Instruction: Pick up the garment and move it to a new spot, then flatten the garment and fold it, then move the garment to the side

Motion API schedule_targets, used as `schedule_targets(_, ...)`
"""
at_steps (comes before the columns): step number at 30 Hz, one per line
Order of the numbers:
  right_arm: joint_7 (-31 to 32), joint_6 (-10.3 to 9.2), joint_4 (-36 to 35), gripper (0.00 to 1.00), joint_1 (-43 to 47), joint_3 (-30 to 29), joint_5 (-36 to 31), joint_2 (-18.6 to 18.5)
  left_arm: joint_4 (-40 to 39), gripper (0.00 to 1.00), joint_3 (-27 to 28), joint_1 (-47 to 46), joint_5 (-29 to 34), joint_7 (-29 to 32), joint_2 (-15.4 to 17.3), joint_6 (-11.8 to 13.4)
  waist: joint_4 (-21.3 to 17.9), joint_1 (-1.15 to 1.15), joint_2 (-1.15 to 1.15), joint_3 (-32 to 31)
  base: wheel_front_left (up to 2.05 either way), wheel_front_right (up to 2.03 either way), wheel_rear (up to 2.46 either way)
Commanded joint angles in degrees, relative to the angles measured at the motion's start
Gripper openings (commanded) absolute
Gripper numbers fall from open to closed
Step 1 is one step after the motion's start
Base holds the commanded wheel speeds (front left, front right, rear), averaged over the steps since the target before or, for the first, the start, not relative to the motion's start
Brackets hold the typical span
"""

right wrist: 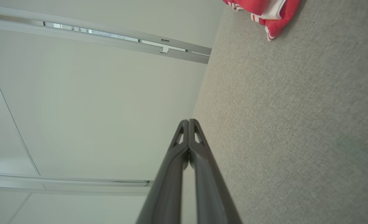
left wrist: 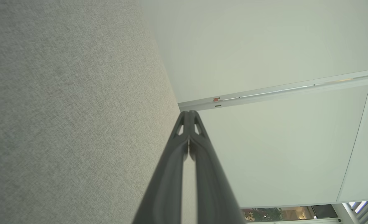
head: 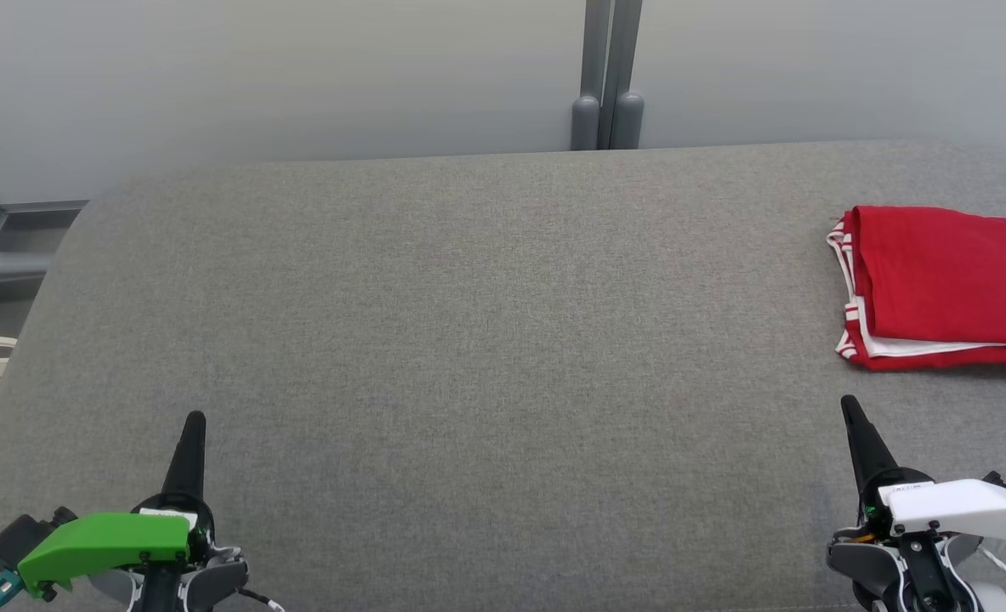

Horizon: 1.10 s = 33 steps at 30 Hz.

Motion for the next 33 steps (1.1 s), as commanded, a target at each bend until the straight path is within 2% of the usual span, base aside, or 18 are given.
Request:
schedule_targets(1, 0.3, 0.01, -0.6, 0.0, -1.0, -0.2, 1.3, -0.3, -0.3, 0.0, 0.3, -1.2, -1.4, 0.4, 0.4, -0.4, 0.0, 0.0, 0.0, 0.0, 0.0, 0.0, 0.0)
schedule_targets(29, 3.0, 0.01, -1.8, 0.0, -1.3, -0.8, 13.4, -0.4, -0.2, 0.0, 1.1, -3.3, -12.8, 3.7, 0.5, -1.0, 0.0, 0.0, 0.0, 0.4, 0.0, 0.0, 0.0)
schedule_targets(33, 3.0, 0.01, -1.8, 0.0, -1.3, -0.8, 13.4, -0.4, -0.2, 0.0, 1.1, -3.4, -12.6, 3.8, 0.5, -1.0, 0.0, 0.0, 0.0, 0.4, 0.0, 0.0, 0.0)
